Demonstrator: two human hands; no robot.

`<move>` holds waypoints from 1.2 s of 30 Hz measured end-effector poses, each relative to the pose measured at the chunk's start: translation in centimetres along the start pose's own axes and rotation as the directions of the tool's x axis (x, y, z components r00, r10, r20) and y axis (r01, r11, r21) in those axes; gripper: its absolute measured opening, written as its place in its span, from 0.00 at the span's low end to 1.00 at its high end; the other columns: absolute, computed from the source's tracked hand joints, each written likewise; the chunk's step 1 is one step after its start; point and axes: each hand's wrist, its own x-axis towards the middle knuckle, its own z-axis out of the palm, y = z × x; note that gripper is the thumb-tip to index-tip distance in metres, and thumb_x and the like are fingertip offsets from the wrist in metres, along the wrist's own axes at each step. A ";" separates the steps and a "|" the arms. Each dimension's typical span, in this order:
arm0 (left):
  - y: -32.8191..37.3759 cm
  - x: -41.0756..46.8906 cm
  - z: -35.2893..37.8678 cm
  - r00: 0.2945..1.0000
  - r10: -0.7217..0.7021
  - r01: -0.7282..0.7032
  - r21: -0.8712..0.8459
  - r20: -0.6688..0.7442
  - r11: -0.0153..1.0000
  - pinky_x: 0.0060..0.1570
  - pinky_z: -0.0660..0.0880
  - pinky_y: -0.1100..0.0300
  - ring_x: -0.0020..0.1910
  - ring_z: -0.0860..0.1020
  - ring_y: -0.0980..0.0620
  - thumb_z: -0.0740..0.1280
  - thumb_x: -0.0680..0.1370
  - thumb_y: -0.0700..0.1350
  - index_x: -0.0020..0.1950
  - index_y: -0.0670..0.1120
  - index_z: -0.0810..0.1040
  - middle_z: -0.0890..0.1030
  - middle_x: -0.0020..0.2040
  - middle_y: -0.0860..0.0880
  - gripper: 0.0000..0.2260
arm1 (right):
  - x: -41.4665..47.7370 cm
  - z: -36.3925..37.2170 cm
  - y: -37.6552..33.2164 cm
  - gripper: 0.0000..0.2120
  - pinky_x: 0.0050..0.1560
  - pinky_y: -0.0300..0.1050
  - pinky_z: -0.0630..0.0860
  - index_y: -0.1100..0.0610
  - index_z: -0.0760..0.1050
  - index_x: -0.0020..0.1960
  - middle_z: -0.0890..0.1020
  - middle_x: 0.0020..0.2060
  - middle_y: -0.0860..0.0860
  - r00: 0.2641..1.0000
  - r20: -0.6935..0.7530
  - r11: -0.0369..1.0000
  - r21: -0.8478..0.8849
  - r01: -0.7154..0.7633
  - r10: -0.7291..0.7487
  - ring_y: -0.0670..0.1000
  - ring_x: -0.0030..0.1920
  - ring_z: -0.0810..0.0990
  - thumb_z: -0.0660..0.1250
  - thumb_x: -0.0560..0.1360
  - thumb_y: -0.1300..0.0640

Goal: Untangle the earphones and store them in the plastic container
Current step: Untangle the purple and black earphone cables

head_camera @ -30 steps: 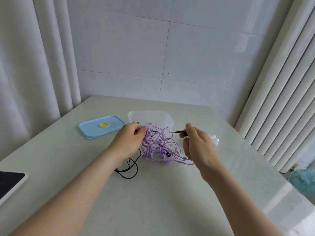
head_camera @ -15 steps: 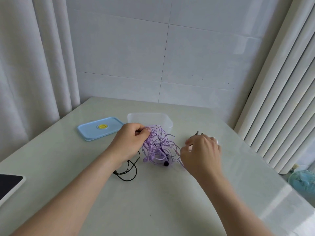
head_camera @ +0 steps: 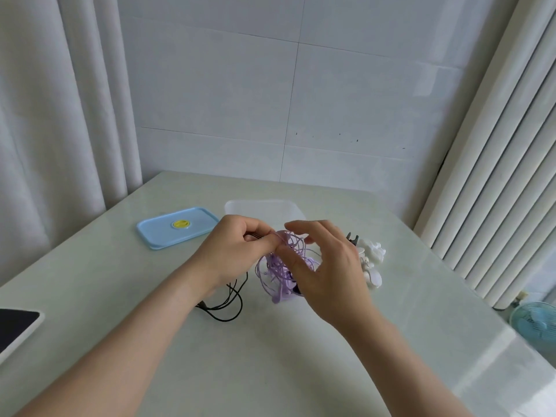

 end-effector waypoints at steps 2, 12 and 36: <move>0.2 0.0 -0.3 0.999 -0.032 0.033 -0.034 0.023 0.999 0.27 0.64 0.73 0.22 0.70 0.64 0.71 0.83 0.43 0.50 0.43 0.86 0.72 0.22 0.61 0.06 | 0.3 -0.2 0.3 0.09 0.55 0.34 0.73 0.46 0.83 0.57 0.84 0.49 0.37 0.999 -0.008 0.999 -0.009 -0.050 0.050 0.40 0.52 0.82 0.76 0.78 0.48; -0.3 0.3 -0.4 0.989 -0.007 0.000 -0.045 -0.145 0.999 0.34 0.66 0.64 0.32 0.71 0.56 0.79 0.74 0.59 0.49 0.51 0.81 0.75 0.34 0.51 0.15 | 0.5 0.2 1.7 0.09 0.55 0.54 0.74 0.46 0.78 0.51 0.83 0.44 0.41 0.992 -0.061 0.982 -0.151 -0.115 0.107 0.49 0.47 0.81 0.66 0.79 0.61; -1.2 0.2 -0.1 0.876 0.378 -0.092 0.666 -0.299 0.740 0.56 0.70 0.49 0.47 0.76 0.52 0.76 0.67 0.53 0.36 0.57 0.82 0.78 0.42 0.58 0.05 | 0.6 -0.7 1.7 0.11 0.51 0.33 0.67 0.47 0.80 0.53 0.82 0.47 0.40 0.987 -0.094 0.984 -0.108 -0.139 0.130 0.45 0.48 0.79 0.70 0.78 0.63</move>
